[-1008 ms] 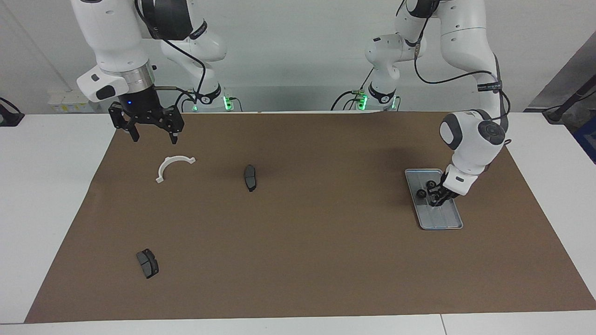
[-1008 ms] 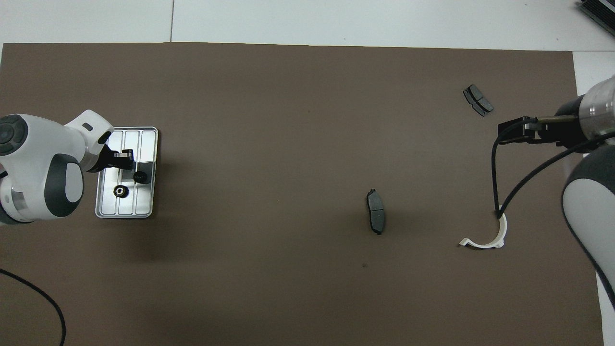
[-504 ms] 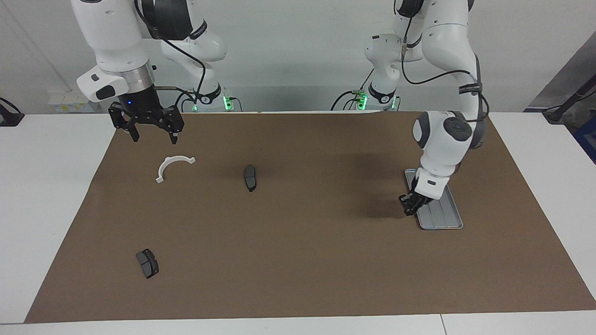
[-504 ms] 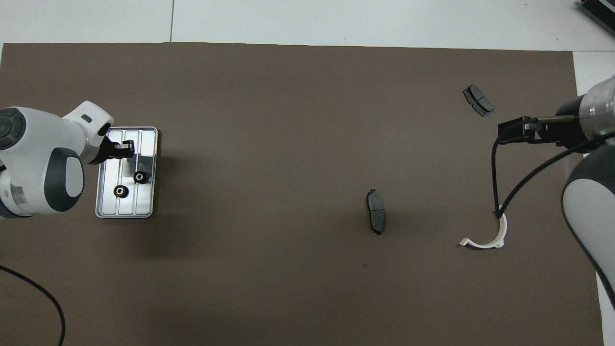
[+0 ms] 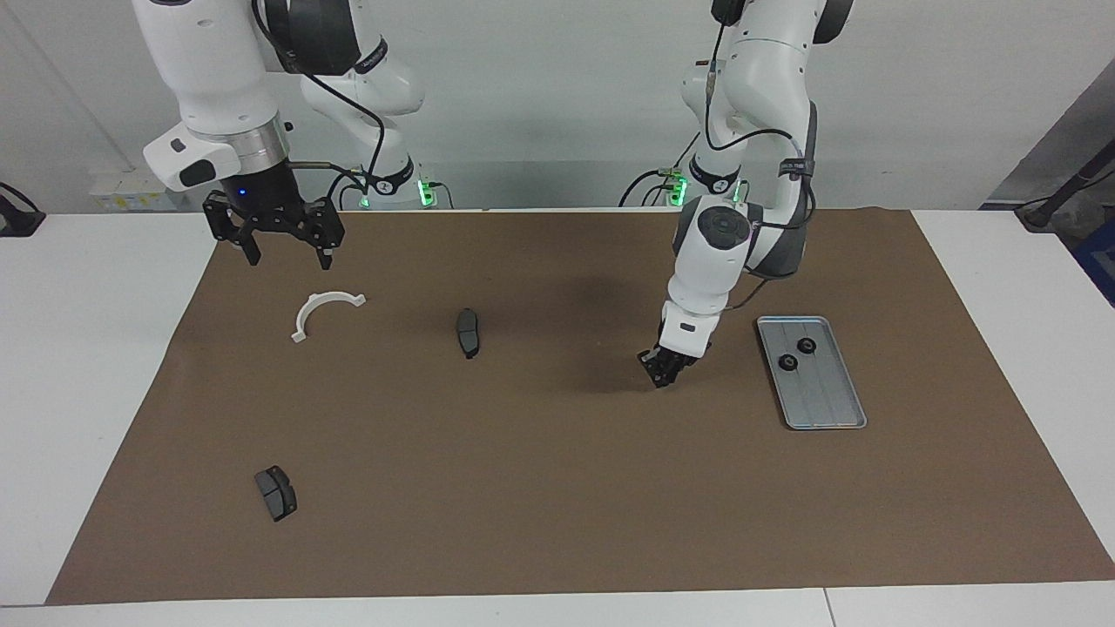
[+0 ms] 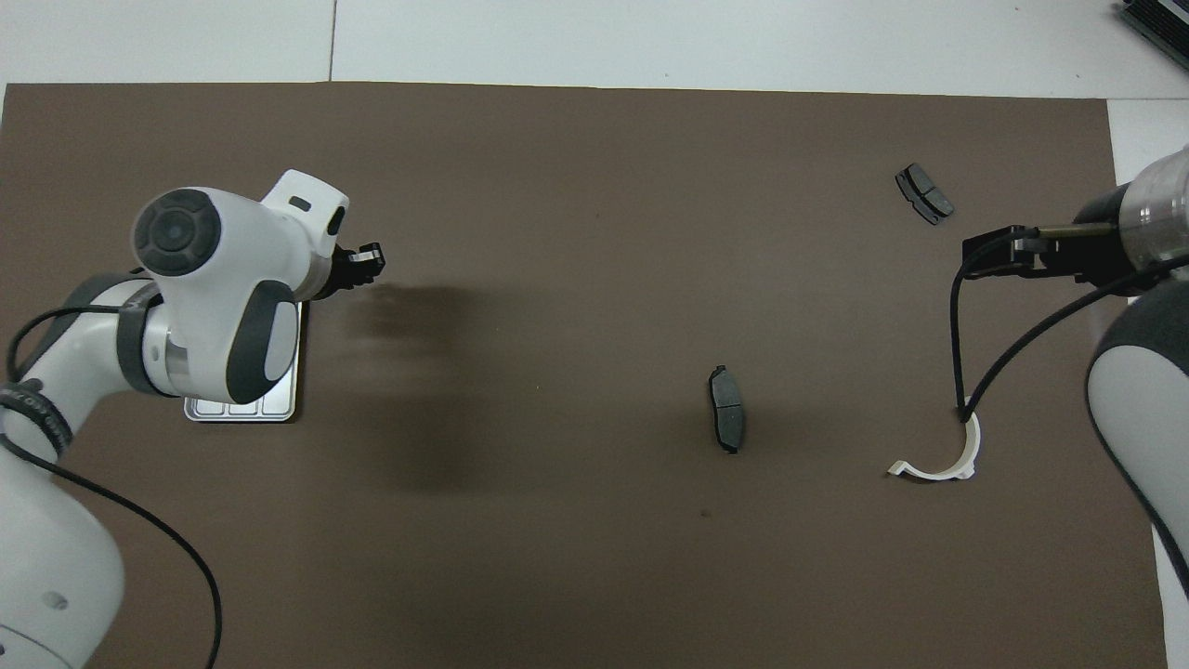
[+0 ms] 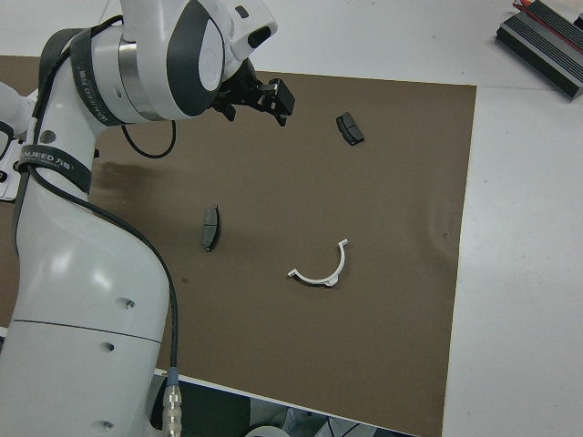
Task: Place bearing gear from tray to pile
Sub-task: 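Carry the ring to the table center and open the left gripper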
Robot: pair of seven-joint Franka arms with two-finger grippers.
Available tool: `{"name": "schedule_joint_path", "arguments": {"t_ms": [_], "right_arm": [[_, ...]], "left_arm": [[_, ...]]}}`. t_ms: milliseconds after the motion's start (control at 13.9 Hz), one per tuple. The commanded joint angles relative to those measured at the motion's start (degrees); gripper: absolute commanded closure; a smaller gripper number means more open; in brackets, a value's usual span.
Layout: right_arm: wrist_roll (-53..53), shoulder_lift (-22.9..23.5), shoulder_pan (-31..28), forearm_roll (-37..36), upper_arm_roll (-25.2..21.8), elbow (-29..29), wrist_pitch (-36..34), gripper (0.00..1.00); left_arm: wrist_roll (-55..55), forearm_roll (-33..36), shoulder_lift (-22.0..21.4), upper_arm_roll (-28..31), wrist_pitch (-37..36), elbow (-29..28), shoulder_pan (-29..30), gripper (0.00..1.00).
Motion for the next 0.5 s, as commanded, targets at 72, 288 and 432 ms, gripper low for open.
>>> {"name": "schedule_joint_path", "arguments": {"t_ms": [72,288,432], "right_arm": [[0.37,0.04,0.06,1.23,-0.35,0.22,-1.10,0.00],[0.37,0.04,0.06,1.23,-0.35,0.22,-1.10,0.00],[0.37,0.04,0.06,1.23,-0.35,0.22,-1.10,0.00]], "left_arm": [[-4.12,-0.20,0.05,1.08,0.27,0.60,-4.71,0.99],[-4.74,-0.20,-0.03,1.08,0.27,0.60,-6.56,0.99],[-5.71,-0.20,-0.12,1.08,0.28,0.60,-7.61,0.99]]}}
